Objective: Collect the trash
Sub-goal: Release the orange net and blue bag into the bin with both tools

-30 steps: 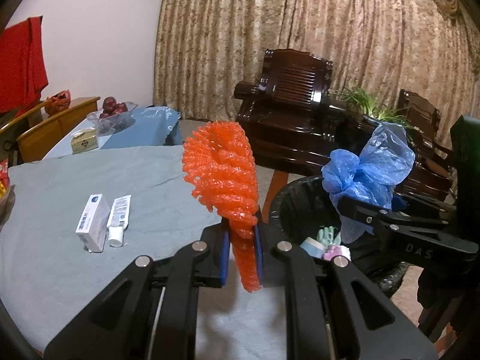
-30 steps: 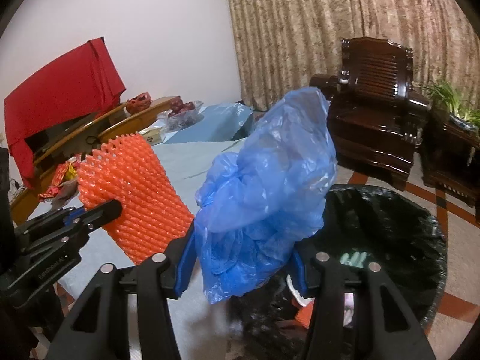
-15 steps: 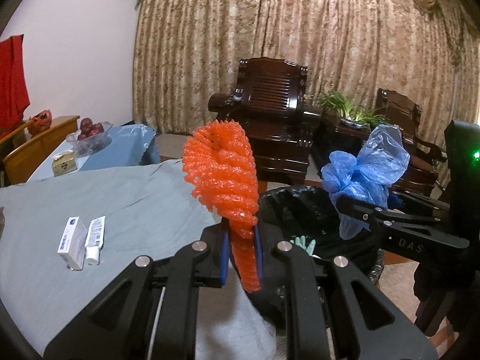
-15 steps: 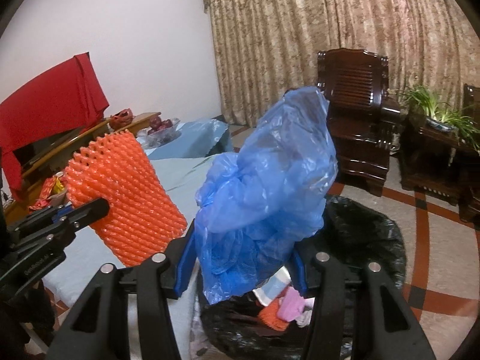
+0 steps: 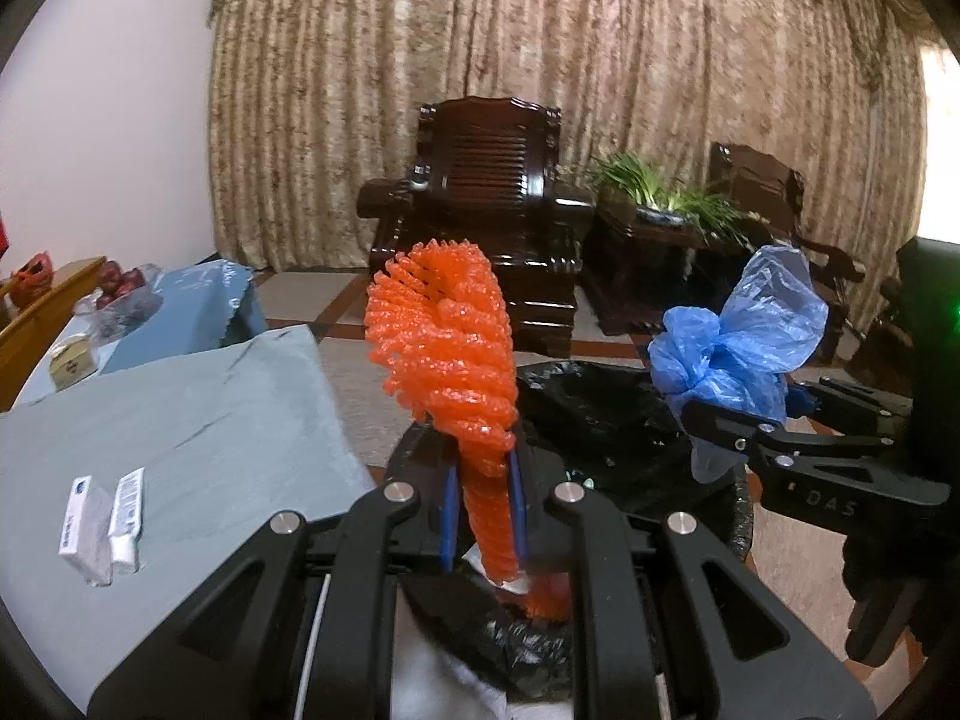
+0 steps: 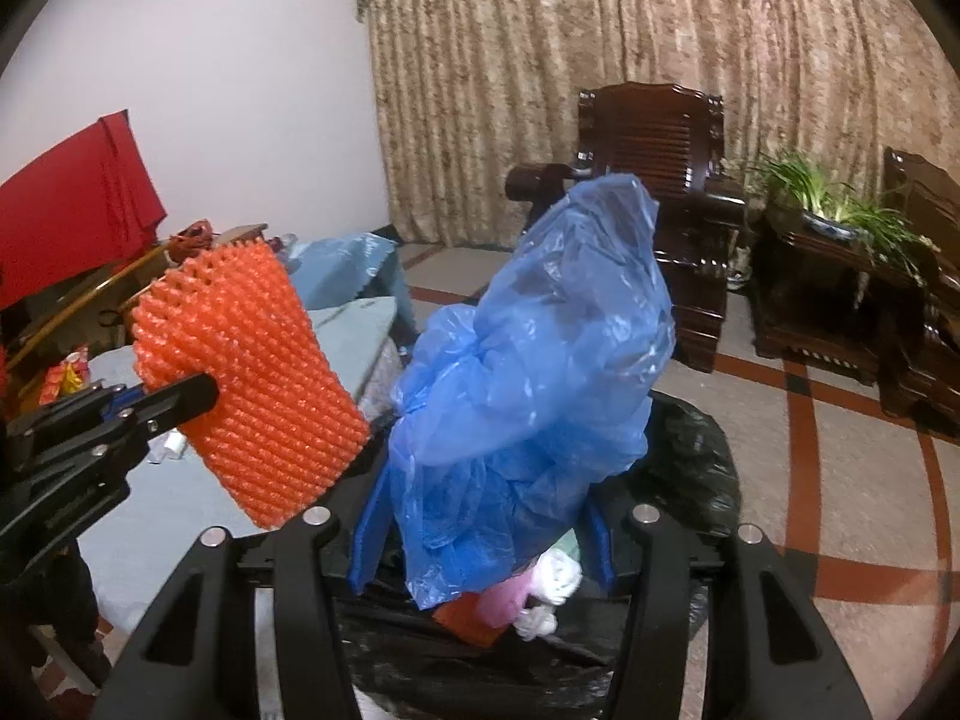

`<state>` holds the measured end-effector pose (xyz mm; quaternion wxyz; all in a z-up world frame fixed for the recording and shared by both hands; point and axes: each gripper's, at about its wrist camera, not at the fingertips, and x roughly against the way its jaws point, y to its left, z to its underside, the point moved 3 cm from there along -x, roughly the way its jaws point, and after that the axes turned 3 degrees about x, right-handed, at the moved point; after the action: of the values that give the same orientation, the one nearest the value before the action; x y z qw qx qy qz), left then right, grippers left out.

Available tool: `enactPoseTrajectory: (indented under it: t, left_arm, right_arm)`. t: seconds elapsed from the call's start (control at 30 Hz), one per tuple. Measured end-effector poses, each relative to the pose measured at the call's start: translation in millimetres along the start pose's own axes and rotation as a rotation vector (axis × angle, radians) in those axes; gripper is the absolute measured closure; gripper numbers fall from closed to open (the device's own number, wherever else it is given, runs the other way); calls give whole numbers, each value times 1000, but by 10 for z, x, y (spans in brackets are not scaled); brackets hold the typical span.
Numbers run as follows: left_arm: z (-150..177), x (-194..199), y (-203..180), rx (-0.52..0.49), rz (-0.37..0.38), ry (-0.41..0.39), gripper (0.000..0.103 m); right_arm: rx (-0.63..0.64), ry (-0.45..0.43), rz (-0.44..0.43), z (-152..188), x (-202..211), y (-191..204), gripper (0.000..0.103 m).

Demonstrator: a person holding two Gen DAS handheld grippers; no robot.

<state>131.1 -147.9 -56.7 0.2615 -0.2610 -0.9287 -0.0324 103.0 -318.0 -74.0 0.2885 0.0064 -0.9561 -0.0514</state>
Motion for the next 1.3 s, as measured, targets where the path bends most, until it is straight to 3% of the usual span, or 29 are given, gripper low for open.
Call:
enactPoseTrajectory:
  t: [0.7,0.8,0.97,1.17,1.3]
  left_arm:
    - [179,-1008,-212,-33,35,171,88]
    - [214,-1069,-187,-24,44,196,79]
    - [242,-1038,-110,-11,57,199,45]
    - [216,-845,38,13,31,174,22]
    - [185,-649,164,31,0,150,14]
  right_arm:
    - [-44,122,52,254,-610,-501,49]
    - [-35,152,53,294,-693,-525,41]
    - [-20,177,80,371,-694,-560,13]
    - [-19,164,100,379,-545,-561,6]
    - [-42,124,90,315,-350,-507,6]
